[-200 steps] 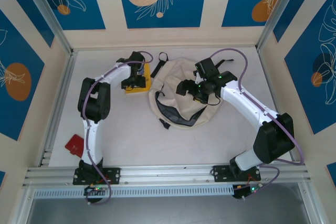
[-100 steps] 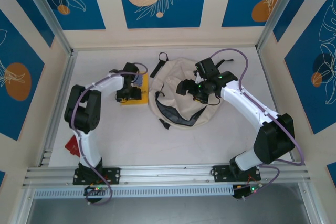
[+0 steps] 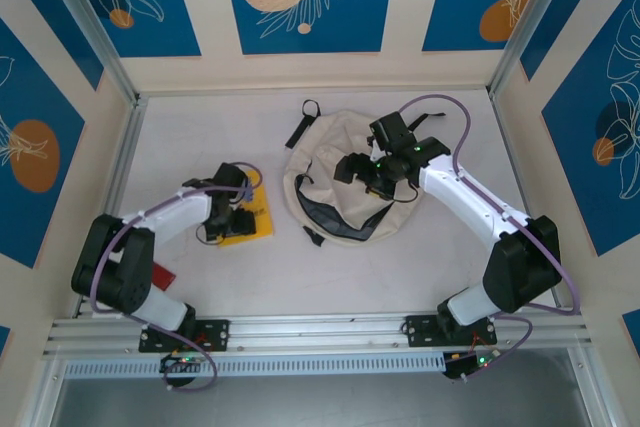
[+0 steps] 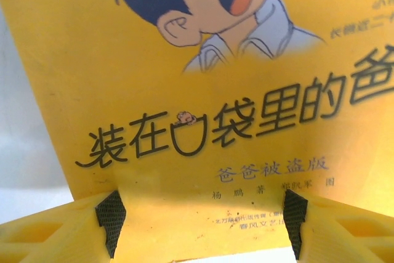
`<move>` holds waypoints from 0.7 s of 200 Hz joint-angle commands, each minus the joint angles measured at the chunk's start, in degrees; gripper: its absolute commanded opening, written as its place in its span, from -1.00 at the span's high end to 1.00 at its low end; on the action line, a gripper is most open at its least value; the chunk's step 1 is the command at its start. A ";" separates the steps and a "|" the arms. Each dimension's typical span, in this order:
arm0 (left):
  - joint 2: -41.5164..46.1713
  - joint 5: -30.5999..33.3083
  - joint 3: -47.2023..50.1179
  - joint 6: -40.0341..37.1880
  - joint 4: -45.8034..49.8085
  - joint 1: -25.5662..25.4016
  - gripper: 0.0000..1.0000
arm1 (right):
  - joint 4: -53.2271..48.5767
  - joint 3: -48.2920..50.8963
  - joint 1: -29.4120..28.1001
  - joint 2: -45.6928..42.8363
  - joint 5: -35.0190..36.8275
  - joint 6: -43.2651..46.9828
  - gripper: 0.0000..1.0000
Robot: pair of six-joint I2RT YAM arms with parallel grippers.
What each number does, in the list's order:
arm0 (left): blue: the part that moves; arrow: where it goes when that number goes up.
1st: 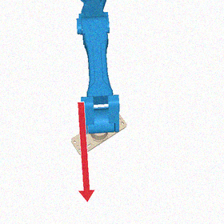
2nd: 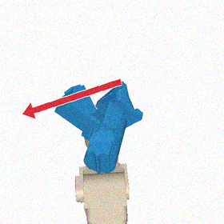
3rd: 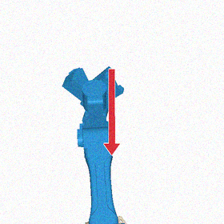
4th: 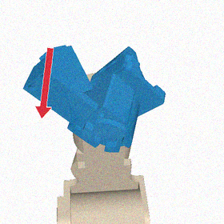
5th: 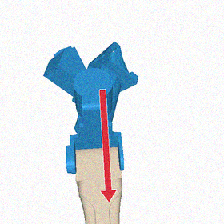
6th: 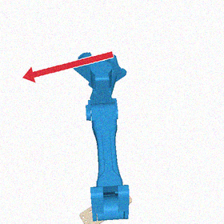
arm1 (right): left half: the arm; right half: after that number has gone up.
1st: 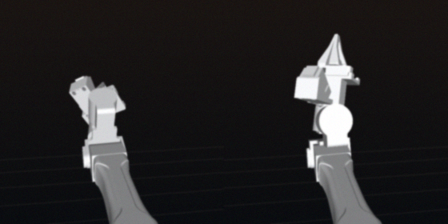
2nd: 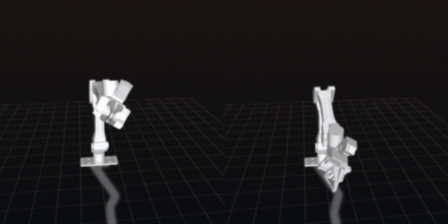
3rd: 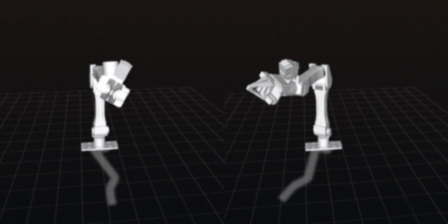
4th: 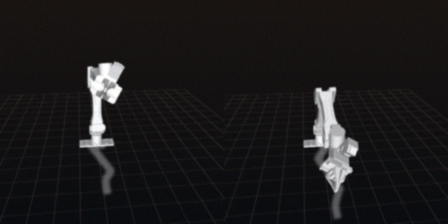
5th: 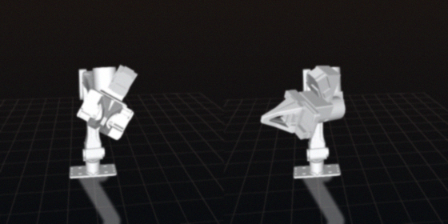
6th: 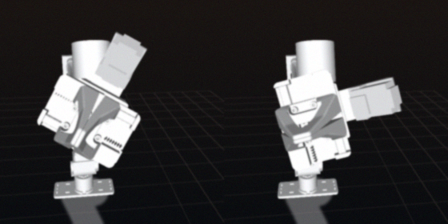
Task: Pack the student bag
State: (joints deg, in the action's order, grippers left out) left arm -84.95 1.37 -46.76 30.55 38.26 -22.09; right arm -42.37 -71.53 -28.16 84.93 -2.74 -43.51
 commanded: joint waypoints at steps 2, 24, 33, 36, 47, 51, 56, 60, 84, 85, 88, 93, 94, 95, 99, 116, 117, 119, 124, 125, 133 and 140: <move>3.38 -4.44 2.17 2.13 7.35 -0.83 -0.44 | -0.07 -2.11 -2.19 1.05 0.30 -0.70 -0.69; 6.96 -3.85 -1.44 1.80 8.80 -0.60 -0.51 | -1.07 -4.75 -5.43 2.60 2.32 -0.53 -0.65; 7.81 -3.58 -3.23 1.49 9.14 -0.06 -0.55 | -1.46 -6.10 -7.31 3.47 3.41 -0.45 -0.64; 8.02 -3.33 -3.84 1.45 9.24 0.20 -0.56 | -1.60 -6.52 -7.99 3.71 3.77 -0.52 -0.63; 8.45 -2.18 -5.72 1.53 9.84 1.26 -0.60 | -1.74 -8.07 -10.62 5.19 5.08 -0.61 -0.61; 8.53 -1.67 -6.27 1.52 9.94 1.72 -0.60 | -1.70 -8.63 -11.44 5.99 5.38 -0.54 -0.59; 8.53 -1.08 -6.80 1.57 10.12 2.30 -0.61 | -1.83 -9.50 -12.83 6.91 5.64 -0.46 -0.57; 8.55 -0.67 -7.14 1.66 10.23 2.75 -0.62 | -1.89 -10.30 -13.80 7.91 5.79 -0.52 -0.55; 8.82 -0.50 -7.00 2.98 9.61 6.60 -0.64 | -3.22 -15.96 -18.83 14.75 6.24 0.23 -0.37; 8.83 -0.62 -6.92 3.00 9.54 6.74 -0.64 | -3.32 -16.29 -18.98 15.10 6.25 0.29 -0.36; 8.95 -0.95 -6.64 3.03 9.28 7.22 -0.64 | -3.68 -17.13 -19.46 16.04 6.31 0.51 -0.30; 9.24 -1.92 -6.08 2.96 8.75 8.20 -0.64 | -4.20 -18.60 -20.23 17.67 6.32 0.90 -0.21; 9.30 -2.13 -5.94 2.95 8.58 8.38 -0.64 | -4.29 -18.93 -20.34 18.01 6.29 1.07 -0.19; 9.33 -2.41 -5.82 2.90 8.45 8.55 -0.65 | -4.34 -19.23 -20.39 18.31 6.27 1.15 -0.18; 9.50 -3.37 -5.29 2.78 8.05 9.34 -0.64 | -4.58 -20.40 -21.11 19.53 6.30 1.64 -0.15; 9.95 -5.29 -3.49 2.08 7.36 12.06 -0.65 | -6.18 -25.19 -22.84 24.82 7.21 3.36 -0.10; 9.92 -5.35 -3.37 2.03 7.35 12.19 -0.64 | -6.25 -25.48 -22.82 25.14 7.22 3.48 -0.09; 10.01 -5.50 -3.21 1.92 7.35 12.43 -0.64 | -6.44 -26.07 -22.90 25.60 7.16 3.84 -0.08; 10.02 -5.93 -2.71 1.65 7.21 13.11 -0.64 | -6.82 -27.44 -23.15 27.17 7.08 4.43 -0.06; 10.09 -6.02 -2.58 1.64 7.15 13.20 -0.64 | -6.92 -27.70 -23.16 27.55 7.06 4.59 -0.05; 10.30 -7.24 -1.71 1.54 6.63 14.32 -0.65 | -7.77 -29.89 -23.36 30.09 7.13 5.36 -0.05; 10.45 -8.19 -0.89 1.54 6.02 15.26 -0.65 | -8.48 -31.83 -23.42 32.09 6.79 6.33 -0.05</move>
State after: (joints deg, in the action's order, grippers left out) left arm -76.07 -2.66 -50.22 32.49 45.01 -9.65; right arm -46.28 -97.51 -51.35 111.87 3.07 -40.82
